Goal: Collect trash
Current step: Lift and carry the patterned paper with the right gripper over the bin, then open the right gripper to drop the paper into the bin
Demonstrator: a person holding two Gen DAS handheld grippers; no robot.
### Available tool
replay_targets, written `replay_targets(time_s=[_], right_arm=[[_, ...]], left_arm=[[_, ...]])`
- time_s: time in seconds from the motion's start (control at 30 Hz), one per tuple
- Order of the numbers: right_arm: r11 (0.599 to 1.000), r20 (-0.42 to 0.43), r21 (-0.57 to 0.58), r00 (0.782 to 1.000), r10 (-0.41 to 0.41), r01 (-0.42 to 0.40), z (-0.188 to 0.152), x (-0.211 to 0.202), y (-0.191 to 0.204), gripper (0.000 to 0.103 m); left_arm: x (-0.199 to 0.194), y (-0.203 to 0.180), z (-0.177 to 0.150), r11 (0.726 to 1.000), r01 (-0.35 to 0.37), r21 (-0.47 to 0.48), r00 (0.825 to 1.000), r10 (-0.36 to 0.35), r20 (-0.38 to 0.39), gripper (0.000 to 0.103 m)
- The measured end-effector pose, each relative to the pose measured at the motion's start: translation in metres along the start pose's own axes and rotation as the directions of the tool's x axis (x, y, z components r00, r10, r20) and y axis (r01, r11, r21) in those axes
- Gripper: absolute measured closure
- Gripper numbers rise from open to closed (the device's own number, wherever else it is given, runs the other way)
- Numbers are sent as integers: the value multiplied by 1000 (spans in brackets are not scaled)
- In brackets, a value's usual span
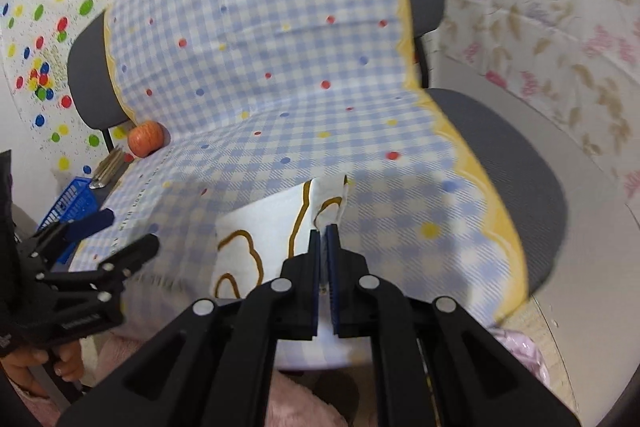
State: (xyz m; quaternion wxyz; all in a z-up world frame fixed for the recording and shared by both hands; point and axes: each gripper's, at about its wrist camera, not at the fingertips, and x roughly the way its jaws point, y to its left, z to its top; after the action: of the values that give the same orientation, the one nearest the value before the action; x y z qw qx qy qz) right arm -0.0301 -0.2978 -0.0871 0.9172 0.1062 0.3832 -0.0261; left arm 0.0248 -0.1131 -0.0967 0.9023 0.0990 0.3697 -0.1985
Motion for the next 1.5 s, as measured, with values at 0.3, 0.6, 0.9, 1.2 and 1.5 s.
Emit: replay_targets(time_s=[0.3,0.6,0.9,1.2,1.5], right_arm=[[996,67,24,994,-86,85,-38,-74,-23,99],[977,87,71,975,-205,199,-72,-132,-55,99],[908,54,113,910,-411,404,-121,-167,-88,99],[860,-70,114,867,-493,498,-160,-138,-126,98],[867,-136,137,876,-463,480,-167,-93,-146,72]], left_arm=[[-38,-52,-19,997,48,59,999,-50,22,15],[-67,-96,-28,982,146,120,987,-153,53,15],[-65,-172,-47,937,268,224,957,-285,47,15],[-52,-196,-62,926,254,279,963,-268,13,15],[-41,-200,-67,933,234,275,971,-239,-16,15]])
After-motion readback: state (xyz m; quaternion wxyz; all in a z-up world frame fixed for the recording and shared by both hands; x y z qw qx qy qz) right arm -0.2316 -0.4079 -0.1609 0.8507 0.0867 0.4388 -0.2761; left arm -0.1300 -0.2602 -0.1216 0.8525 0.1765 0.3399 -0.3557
